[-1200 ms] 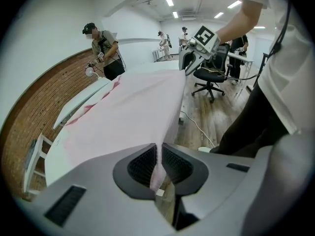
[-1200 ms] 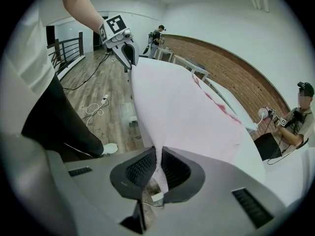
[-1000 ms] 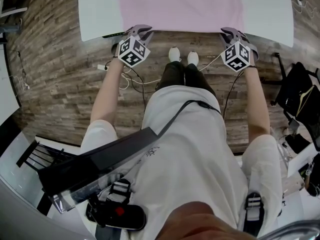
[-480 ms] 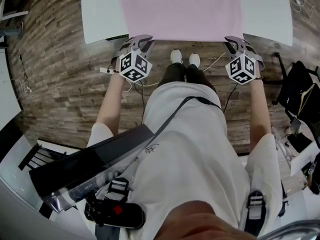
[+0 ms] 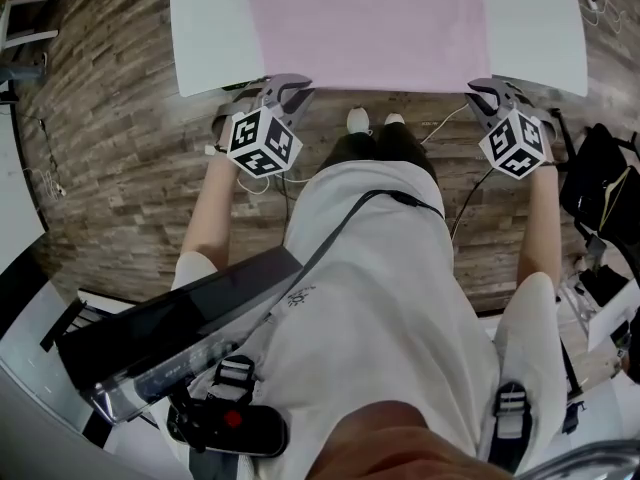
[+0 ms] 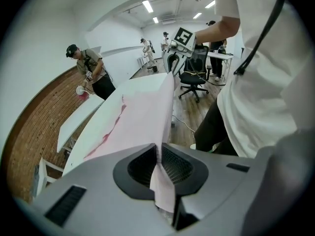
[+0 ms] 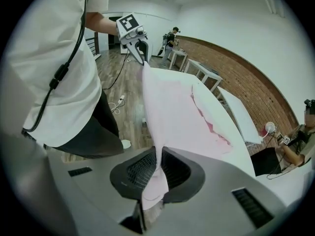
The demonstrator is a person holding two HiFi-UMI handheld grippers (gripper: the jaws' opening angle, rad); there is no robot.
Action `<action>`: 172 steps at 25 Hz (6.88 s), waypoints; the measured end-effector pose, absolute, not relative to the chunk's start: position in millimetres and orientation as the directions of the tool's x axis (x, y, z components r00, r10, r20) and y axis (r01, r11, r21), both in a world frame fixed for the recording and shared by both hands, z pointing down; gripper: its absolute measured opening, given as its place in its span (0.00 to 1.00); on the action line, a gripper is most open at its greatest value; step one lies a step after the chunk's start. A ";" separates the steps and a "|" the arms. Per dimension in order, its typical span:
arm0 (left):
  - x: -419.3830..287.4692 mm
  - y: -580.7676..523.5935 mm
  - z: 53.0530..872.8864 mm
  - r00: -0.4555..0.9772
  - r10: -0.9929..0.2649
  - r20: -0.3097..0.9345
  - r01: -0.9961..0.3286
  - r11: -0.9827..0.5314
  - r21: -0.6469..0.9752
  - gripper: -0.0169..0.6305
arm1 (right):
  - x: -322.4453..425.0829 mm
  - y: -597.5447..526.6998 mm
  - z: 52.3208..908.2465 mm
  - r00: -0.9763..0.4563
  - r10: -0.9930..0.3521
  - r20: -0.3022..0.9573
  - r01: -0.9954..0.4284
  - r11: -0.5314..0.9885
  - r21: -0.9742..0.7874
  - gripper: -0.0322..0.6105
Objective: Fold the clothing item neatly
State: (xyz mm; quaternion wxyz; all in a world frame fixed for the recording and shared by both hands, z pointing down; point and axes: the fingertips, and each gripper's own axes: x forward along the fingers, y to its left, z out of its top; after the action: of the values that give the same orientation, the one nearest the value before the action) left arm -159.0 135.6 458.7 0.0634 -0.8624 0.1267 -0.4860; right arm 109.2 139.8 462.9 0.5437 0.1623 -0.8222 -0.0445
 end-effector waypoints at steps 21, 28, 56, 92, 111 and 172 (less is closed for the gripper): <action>-149.9 -62.7 446.3 0.425 -0.307 0.851 -0.026 -0.944 -0.328 0.07 | 121.3 -58.4 451.5 -0.275 -0.334 0.902 -0.021 0.940 0.342 0.11; -154.4 -128.7 470.9 0.383 -0.297 0.874 -0.033 -0.951 -0.309 0.07 | 115.6 -124.5 474.9 -0.279 -0.307 0.910 0.003 0.947 0.320 0.11; -169.9 -237.4 572.9 0.281 -0.634 0.721 -0.439 -0.753 -0.491 0.16 | 115.3 -234.8 562.6 -0.265 -0.585 0.766 -0.279 0.807 0.520 0.33; -201.9 -187.2 579.6 0.255 -0.652 0.714 -0.693 -0.638 -0.335 0.03 | 163.4 -198.9 563.0 -0.169 -0.670 0.723 -0.581 0.660 0.476 0.05; -172.9 -83.9 512.7 0.365 -0.677 0.639 -0.639 -0.681 -0.357 0.03 | 92.6 -78.4 499.7 -0.283 -0.696 0.660 -0.618 0.659 0.430 0.05; -34.0 372.3 413.1 0.370 -0.800 0.473 -0.827 -0.515 -0.223 0.03 | 125.8 376.1 422.1 -0.498 -0.710 0.498 -0.667 0.681 0.303 0.05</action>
State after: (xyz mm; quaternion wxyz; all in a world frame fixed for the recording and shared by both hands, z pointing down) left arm -34.0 372.3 413.1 -0.0258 -0.8274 0.4916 -0.2704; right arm 125.8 376.1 422.1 0.3044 0.3978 -0.8648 -0.0353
